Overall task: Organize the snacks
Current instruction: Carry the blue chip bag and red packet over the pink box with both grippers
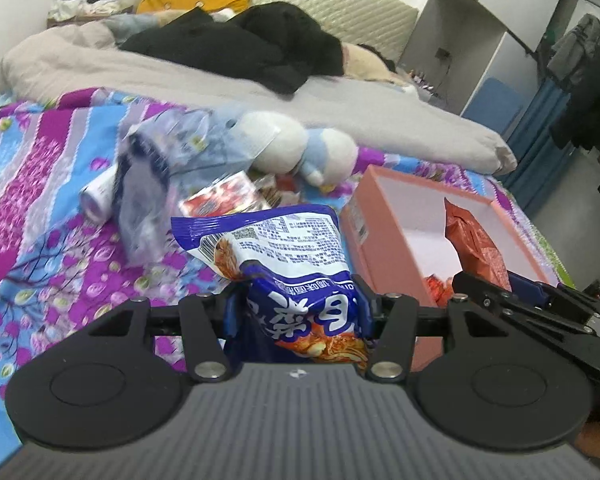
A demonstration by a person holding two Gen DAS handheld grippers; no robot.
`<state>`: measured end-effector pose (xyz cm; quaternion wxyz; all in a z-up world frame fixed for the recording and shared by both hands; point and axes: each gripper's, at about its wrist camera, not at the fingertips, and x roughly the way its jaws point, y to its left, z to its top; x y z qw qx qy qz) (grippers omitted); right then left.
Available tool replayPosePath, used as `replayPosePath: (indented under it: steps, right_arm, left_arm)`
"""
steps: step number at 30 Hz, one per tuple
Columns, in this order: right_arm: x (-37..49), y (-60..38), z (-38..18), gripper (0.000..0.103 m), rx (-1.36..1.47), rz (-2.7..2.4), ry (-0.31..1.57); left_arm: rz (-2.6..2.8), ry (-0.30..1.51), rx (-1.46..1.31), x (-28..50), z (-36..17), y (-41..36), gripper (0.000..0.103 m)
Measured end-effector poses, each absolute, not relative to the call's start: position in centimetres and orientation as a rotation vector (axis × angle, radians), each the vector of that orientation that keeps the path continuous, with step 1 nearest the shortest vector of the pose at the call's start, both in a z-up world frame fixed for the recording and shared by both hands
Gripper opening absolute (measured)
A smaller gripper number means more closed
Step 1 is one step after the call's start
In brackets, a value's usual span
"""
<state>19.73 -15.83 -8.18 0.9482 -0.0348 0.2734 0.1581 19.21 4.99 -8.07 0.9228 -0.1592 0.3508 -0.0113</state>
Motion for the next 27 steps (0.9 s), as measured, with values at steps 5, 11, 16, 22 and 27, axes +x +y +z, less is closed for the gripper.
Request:
replayPosePath:
  steps: [5, 11, 16, 22, 27]
  right_arm:
    - [20.8, -17.3, -6.5, 0.046, -0.072, 0.291, 0.522]
    - [21.8, -19.0, -5.0, 0.046, -0.072, 0.256, 0.491]
    - [22.8, -20.9, -4.3, 0.046, -0.071, 0.215, 0.479]
    - [23.6, -23.6, -4.9, 0.046, -0.052, 0.160, 0.495]
    - [24.4, -25.8, -6.0, 0.046, -0.030, 0.124, 0.526]
  left_arm:
    - [-0.055, 0.700, -0.336, 20.7, -6.6, 3.6, 0.059]
    - [-0.110, 0.672, -0.327, 22.8, -4.6, 1.3, 0.059]
    - [-0.159, 0.671, -0.304, 24.8, -3.4, -1.0, 0.059]
    - [-0.205, 0.698, -0.274, 27.3, -3.4, -4.2, 0.059]
    - [-0.233, 0.740, -0.244, 29.3, -4.4, -7.0, 0.059]
